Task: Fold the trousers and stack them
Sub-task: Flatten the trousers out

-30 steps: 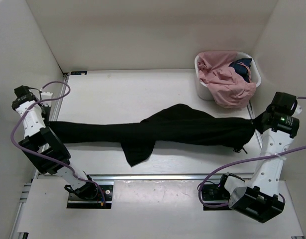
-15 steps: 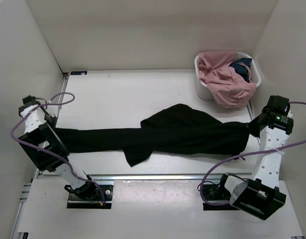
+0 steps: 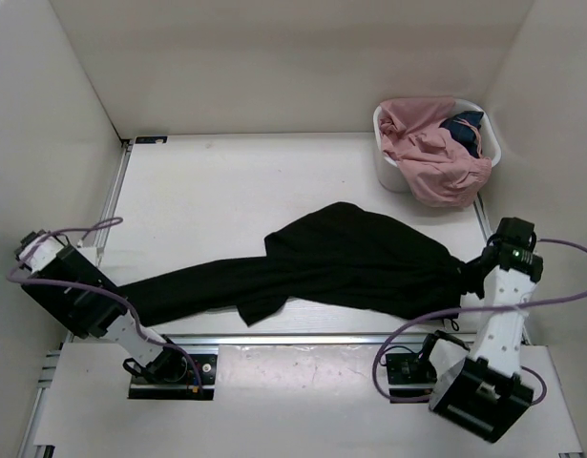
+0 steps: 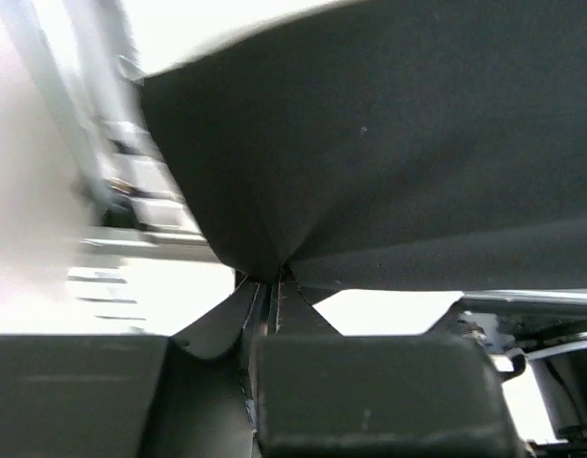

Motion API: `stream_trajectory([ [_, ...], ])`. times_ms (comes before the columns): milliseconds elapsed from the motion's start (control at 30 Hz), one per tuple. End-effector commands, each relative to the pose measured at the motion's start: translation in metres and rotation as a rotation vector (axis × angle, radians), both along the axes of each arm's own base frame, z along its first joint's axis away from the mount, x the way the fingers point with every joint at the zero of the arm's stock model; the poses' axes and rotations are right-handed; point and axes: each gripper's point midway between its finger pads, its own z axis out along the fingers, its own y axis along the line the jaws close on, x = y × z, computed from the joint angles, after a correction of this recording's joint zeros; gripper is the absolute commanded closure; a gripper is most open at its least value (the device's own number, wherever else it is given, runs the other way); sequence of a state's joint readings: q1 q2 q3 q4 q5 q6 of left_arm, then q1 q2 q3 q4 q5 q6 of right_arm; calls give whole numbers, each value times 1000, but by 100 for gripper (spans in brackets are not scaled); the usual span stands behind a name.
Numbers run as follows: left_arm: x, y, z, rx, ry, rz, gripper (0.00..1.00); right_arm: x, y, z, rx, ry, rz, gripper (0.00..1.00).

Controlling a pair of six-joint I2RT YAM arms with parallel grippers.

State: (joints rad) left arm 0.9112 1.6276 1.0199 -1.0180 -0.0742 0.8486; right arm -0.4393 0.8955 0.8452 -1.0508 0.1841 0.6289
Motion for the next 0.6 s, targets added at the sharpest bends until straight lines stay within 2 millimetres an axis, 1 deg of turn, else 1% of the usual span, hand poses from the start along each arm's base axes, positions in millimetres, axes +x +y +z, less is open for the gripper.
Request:
stream_trajectory([
  [0, 57, 22, 27, 33, -146, -33, 86, 78, 1, 32, 88, -248, 48, 100],
  [33, 76, 26, 42, 13, -169, -41, 86, 98, -2, 33, 124, -249, 65, 100],
  [67, 91, 22, 49, -15, -194, -54, 86, 113, -4, 45, 129, -279, 88, 100],
  [100, 116, 7, 57, -68, -242, -81, 86, 139, -7, 87, 109, -374, 127, 100],
  [133, 143, 11, 74, -67, -291, -104, 86, 158, -12, 98, 112, -395, 148, 100],
  [167, 151, -3, 84, -114, -286, -118, 86, 173, -16, 122, 98, -452, 167, 100],
  [200, 183, -12, 107, -98, -353, -137, 86, 197, -20, 174, 53, -565, 204, 100],
  [233, 196, -17, 117, -81, -382, -158, 86, 206, -19, 203, 41, -630, 231, 100],
  [267, 208, -22, 127, -65, -407, -192, 86, 212, -22, 264, -27, -759, 248, 100],
  [300, 217, -30, 141, -45, -442, -215, 86, 213, -23, 283, -41, -795, 254, 100],
  [333, 228, -44, 152, -38, -469, -255, 86, 213, -24, 301, -63, -831, 261, 100],
  [367, 235, -47, 164, -18, -501, -275, 86, 208, -25, 308, -65, -836, 255, 100],
  [400, 235, -45, 170, 4, -519, -251, 86, 198, -24, 315, -73, -856, 255, 100],
  [433, 235, -43, 176, 26, -531, -242, 86, 192, -21, 305, -59, -833, 250, 100],
  [467, 233, -41, 171, 35, -516, -238, 86, 187, -22, 293, -49, -811, 237, 100],
  [500, 229, -39, 170, 53, -507, -234, 86, 174, -15, 258, -3, -738, 222, 100],
  [533, 221, -28, 162, 83, -469, -210, 86, 165, -17, 237, 18, -695, 197, 100],
  [567, 211, -26, 149, 84, -431, -207, 86, 151, -23, 211, 37, -623, 143, 100],
])
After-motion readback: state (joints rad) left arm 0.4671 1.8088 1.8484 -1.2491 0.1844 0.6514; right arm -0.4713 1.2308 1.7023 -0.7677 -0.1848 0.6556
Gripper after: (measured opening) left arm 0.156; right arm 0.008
